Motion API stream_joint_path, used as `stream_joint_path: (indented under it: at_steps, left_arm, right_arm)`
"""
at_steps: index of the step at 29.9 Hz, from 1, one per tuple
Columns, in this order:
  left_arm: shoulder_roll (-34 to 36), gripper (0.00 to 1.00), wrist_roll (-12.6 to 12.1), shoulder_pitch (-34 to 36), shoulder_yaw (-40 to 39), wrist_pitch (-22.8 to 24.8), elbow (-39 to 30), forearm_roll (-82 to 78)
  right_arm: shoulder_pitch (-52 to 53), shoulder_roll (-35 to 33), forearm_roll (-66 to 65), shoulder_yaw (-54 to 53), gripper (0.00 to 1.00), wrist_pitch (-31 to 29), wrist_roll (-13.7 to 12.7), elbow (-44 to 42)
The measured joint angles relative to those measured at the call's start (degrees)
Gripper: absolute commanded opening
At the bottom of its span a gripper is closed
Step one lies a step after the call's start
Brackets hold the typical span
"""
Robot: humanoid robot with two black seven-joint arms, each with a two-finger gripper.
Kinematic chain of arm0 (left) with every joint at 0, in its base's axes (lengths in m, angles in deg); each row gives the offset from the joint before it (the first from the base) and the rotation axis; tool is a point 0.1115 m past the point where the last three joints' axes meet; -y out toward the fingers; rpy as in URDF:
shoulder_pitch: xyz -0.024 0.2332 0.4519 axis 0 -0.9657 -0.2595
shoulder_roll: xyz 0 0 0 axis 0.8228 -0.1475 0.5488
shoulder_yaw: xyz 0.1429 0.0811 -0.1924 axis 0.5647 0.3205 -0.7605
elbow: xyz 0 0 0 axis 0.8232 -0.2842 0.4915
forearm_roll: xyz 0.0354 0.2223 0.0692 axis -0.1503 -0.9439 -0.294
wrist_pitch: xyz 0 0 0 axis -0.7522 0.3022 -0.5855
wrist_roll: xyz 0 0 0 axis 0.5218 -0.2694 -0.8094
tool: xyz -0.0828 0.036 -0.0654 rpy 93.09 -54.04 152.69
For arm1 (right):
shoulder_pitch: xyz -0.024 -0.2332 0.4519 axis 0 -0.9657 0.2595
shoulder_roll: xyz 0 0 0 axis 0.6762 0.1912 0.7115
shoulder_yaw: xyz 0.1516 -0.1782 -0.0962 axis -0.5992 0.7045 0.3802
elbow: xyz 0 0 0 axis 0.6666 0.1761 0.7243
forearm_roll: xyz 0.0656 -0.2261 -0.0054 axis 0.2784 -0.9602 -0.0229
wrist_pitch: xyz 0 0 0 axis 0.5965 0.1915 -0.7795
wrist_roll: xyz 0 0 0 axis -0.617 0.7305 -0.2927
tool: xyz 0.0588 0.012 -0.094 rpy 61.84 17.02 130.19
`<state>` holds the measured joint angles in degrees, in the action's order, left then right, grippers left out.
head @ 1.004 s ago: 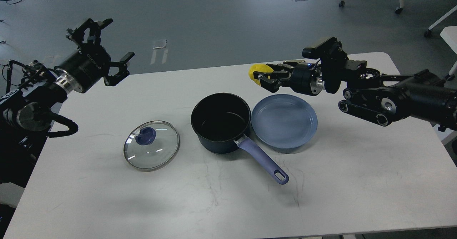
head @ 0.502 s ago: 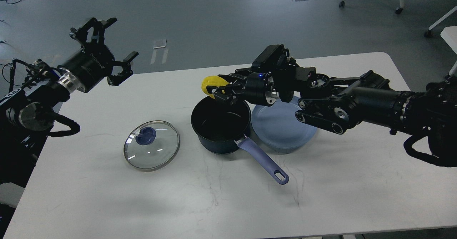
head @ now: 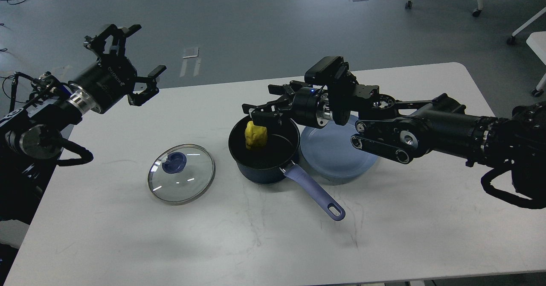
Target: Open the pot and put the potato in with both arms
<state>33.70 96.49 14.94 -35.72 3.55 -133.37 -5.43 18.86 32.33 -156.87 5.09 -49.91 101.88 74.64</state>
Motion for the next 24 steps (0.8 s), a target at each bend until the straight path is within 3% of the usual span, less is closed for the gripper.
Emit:
stream_joint_path:
  at_steps: [5,12,19,24]
  left_arm:
    - [-1.17,0.99,1.6,0.0,-0.89,0.01,0.15,0.23]
    - [-4.96,0.99,7.27,-1.07,-1.59,-2.47,0.15,0.62]
    - [-7.45,0.99,7.73,-1.93,-2.57,-6.33,0.11,0.71]
    - [-9.68,0.99,7.66,-2.18,-2.55,-8.82,0.06,0.19]
  right_arm:
    - [-0.31,-1.29,15.59,-7.89,1.0,-0.54,-1.69,0.98]
    - [-1.85,-3.51,43.99,-26.39,1.0,-2.95,-9.42,5.08]
    - [-6.68,-6.45,54.67,-37.2,1.0,-5.71,-14.35,8.78]
    - [-10.66,-8.79,55.99,-40.32,1.0,-8.58,-14.87,11.6]
